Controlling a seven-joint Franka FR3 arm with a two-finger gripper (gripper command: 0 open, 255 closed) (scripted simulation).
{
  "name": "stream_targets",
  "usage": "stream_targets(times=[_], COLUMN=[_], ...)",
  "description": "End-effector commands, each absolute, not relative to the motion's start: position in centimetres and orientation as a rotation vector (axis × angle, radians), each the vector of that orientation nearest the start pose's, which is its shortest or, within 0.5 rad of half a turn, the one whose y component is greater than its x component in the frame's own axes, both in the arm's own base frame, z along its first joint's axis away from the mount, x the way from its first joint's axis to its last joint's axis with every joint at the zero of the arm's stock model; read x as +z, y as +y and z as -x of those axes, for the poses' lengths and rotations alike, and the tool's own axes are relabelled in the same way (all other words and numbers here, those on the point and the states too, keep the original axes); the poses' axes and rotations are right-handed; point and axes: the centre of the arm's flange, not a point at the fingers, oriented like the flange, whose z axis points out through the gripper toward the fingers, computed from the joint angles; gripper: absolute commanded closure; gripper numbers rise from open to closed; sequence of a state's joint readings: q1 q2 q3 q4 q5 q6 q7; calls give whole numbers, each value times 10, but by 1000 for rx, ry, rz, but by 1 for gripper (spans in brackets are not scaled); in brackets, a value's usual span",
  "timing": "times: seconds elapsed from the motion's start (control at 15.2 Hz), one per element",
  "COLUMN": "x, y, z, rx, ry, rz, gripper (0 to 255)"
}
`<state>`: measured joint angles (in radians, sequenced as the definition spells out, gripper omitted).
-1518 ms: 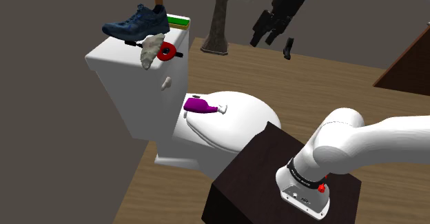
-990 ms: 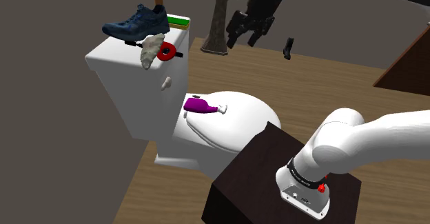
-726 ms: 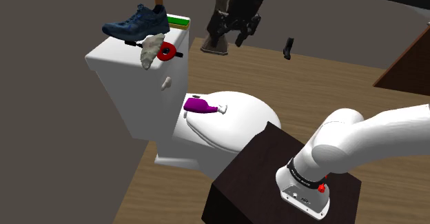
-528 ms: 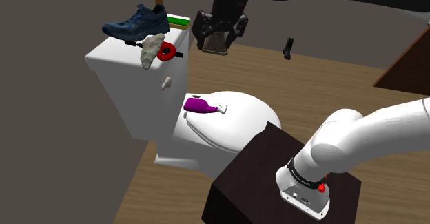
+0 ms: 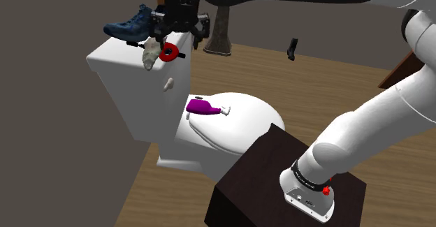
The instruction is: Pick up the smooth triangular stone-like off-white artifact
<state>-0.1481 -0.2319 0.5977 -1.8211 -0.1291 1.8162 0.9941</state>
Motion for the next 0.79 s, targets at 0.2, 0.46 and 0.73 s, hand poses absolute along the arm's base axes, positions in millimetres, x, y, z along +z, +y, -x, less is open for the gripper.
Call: stream_targets(times=[0.2,0.46,0.73], x=[621,608,587], y=[297,310,310], z=[-504,-518,-518], rx=[-536,-545,-545], ry=[995,1036,1036], rz=[3055,3052,3052], gripper=[0,0,0])
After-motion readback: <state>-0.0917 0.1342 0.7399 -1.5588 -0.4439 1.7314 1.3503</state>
